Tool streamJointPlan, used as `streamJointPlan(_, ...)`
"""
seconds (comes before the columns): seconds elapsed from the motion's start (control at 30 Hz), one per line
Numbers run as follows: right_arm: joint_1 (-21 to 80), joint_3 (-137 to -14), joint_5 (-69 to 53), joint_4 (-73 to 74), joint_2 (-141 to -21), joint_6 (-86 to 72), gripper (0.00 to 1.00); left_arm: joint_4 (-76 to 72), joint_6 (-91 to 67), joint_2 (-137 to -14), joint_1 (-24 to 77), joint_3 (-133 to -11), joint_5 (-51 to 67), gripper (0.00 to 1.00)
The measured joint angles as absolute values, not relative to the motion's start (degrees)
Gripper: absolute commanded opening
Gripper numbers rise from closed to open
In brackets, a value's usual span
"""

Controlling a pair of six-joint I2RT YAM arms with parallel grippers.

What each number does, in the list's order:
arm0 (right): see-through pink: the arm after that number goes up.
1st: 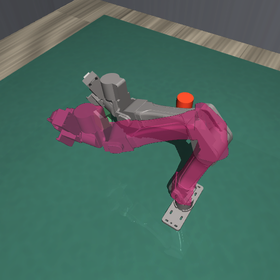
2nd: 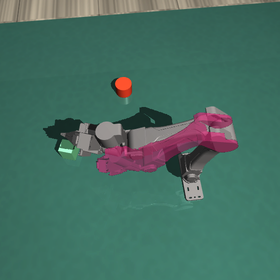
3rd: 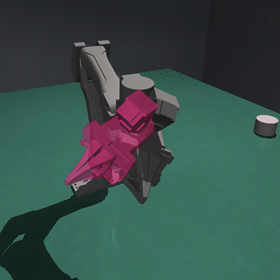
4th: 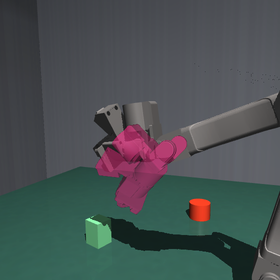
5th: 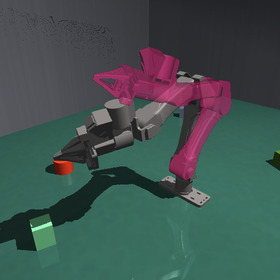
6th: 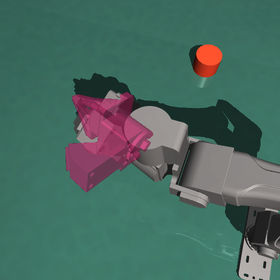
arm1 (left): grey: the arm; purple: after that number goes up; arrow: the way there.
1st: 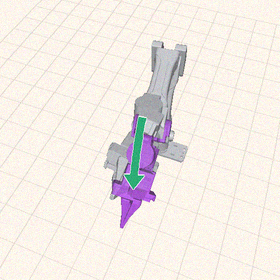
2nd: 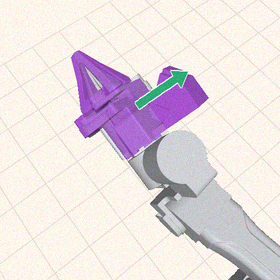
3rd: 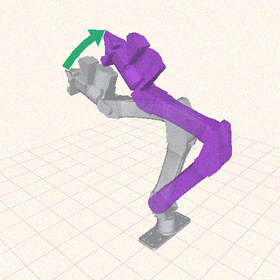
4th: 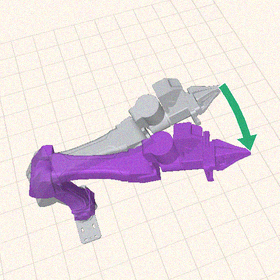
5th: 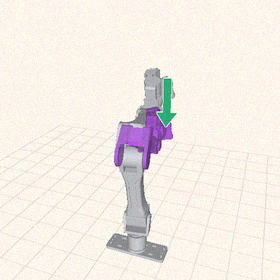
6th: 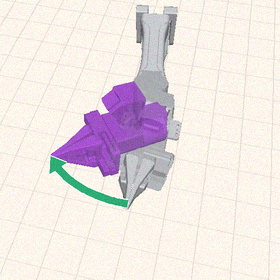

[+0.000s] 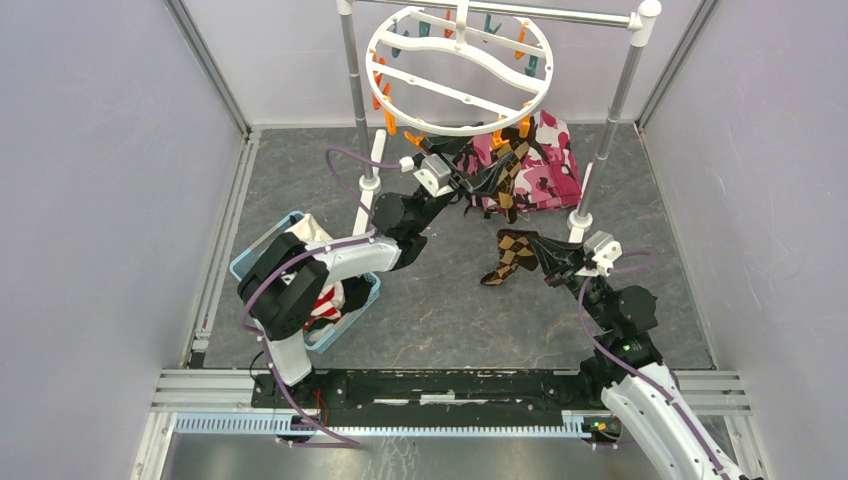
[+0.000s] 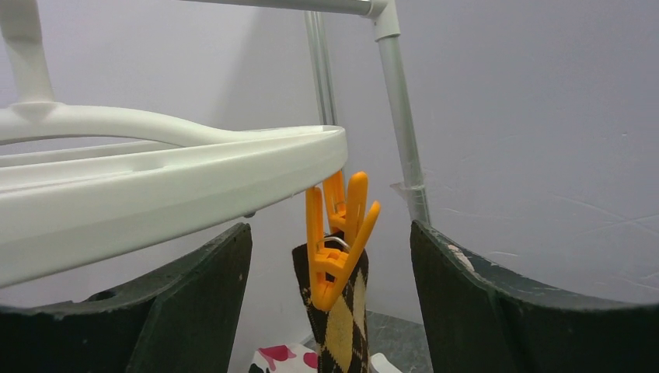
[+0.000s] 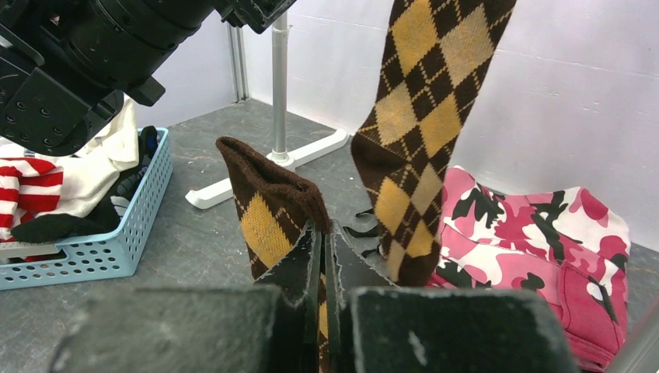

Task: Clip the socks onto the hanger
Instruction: Open the clamp at the hanger.

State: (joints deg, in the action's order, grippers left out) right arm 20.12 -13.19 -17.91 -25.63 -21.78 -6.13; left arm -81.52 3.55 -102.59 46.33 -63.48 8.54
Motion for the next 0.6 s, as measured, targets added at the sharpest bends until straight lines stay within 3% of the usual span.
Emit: streamJointPlan(0.6,20.1,-12.6,-17.9,-25.6,-21.7,-6.2,0.0,-80.6,4.2,-103.0,47.1,-64.3,7.6,0.76)
